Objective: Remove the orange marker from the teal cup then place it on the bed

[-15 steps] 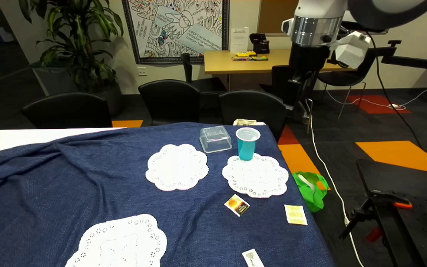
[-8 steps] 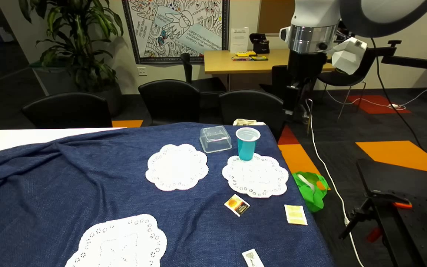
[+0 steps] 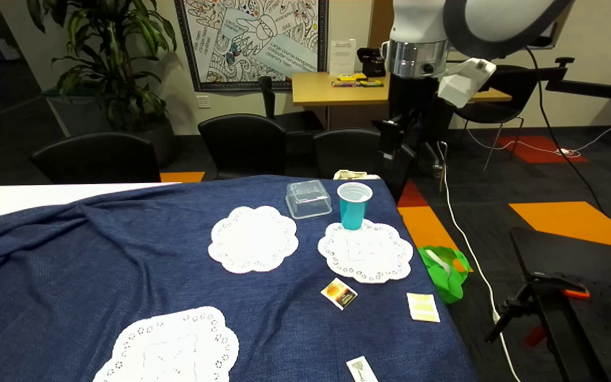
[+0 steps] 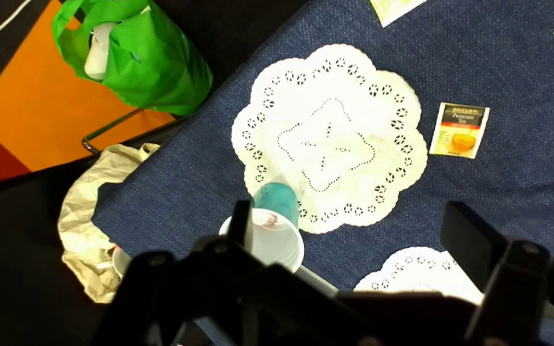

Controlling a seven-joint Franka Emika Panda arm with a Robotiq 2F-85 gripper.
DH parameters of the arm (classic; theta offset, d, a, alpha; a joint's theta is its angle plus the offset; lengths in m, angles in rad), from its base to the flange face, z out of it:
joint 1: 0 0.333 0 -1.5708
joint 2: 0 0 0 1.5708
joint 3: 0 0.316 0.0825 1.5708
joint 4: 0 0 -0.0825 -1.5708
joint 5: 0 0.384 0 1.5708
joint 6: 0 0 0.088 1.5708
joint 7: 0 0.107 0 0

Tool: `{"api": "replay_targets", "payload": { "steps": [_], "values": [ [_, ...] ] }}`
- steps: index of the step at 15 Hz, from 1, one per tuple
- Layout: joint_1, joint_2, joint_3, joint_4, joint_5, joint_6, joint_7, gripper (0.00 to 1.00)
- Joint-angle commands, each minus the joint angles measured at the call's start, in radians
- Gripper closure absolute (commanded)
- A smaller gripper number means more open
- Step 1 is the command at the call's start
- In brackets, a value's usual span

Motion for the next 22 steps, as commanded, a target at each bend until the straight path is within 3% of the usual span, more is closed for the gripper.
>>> {"api": "replay_targets", "payload": {
  "steps": [1,10,22],
  "values": [
    [0.009,0.152,-0.025,0.159,0.006,-0.039,0.026,0.0],
    [-0.002,0.408,-0.053,0.402,0.062,-0.101,-0.017,0.0],
    [-0.087,0.563,-0.036,0.513,0.198,-0.112,-0.104,0.0]
  ]
}}
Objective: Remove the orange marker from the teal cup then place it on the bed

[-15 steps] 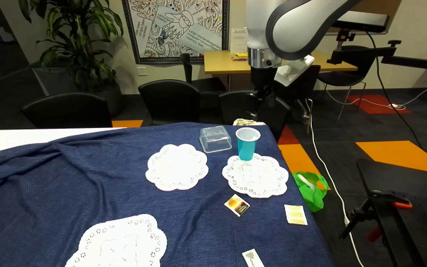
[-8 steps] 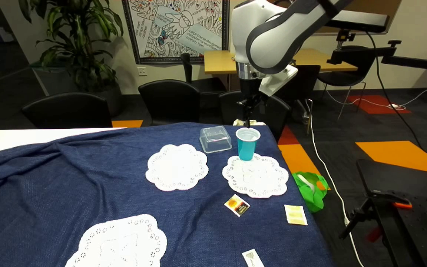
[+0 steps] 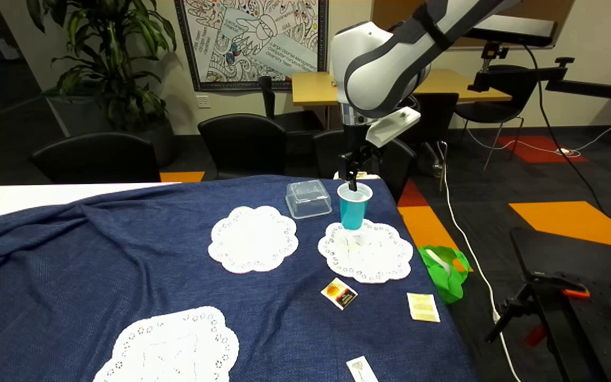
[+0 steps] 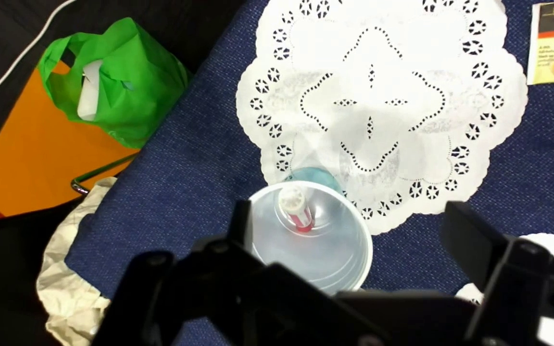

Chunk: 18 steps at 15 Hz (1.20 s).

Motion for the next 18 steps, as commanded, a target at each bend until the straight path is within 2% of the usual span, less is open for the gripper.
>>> {"api": "replay_targets", "payload": {
  "steps": [1,4,5,14,17,18],
  "values": [
    [-0.039,0.038,0.01,0.056,0.054,-0.047,-0.083,0.0],
    [-0.06,0.054,0.013,0.071,0.061,-0.046,-0.155,0.0],
    [-0.036,0.044,-0.005,0.035,0.044,-0.004,-0.111,0.0],
    [-0.047,0.077,-0.003,0.066,0.044,0.035,-0.131,0.0],
    [-0.053,0.089,0.002,0.078,0.041,0.04,-0.157,0.17],
    [-0.056,0.094,0.004,0.085,0.041,0.04,-0.165,0.2]
  ]
}}
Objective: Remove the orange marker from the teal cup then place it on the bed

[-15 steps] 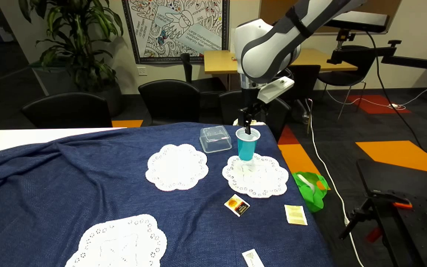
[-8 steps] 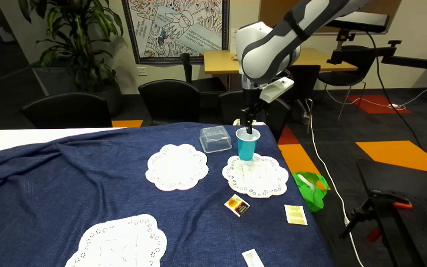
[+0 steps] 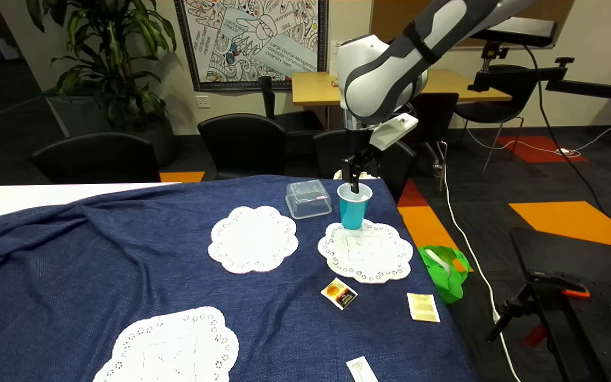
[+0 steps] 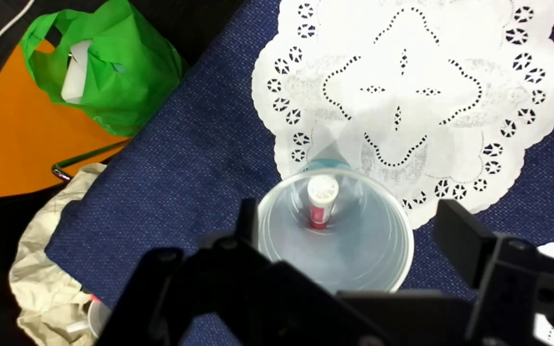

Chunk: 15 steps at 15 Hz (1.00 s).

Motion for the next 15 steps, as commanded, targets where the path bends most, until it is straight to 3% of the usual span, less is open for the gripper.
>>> {"api": "replay_targets", "payload": {
  "steps": [1,3,4,5,15],
  "values": [
    [-0.009,0.027,0.004,0.038,0.001,0.009,-0.047,0.26],
    [-0.02,0.039,0.012,0.053,0.002,0.004,-0.093,0.28],
    [-0.026,0.045,0.015,0.062,0.001,-0.003,-0.12,0.35],
    [-0.03,0.051,0.017,0.07,0.0,-0.005,-0.142,0.31],
    [-0.065,0.121,0.04,0.141,-0.003,-0.019,-0.293,0.41]
  ]
}}
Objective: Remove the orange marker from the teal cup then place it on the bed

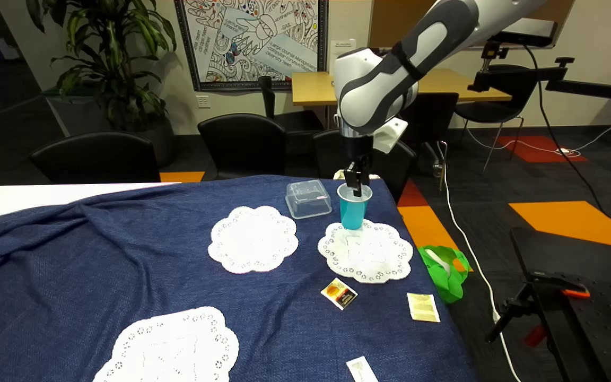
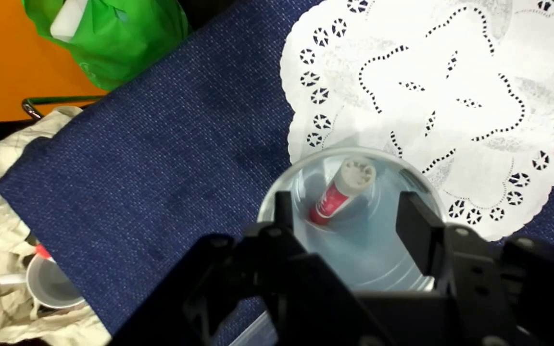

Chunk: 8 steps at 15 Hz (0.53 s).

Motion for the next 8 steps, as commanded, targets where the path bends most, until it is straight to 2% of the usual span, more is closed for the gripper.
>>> {"api": "replay_targets", "payload": {
  "steps": [1,6,8],
  "values": [
    [-0.025,0.028,0.025,0.051,-0.001,-0.02,-0.043,0.43],
    [-0.03,0.048,0.038,0.08,0.004,-0.027,-0.057,0.54],
    [-0.031,0.055,0.044,0.089,0.005,-0.031,-0.058,0.54]
  ]
}}
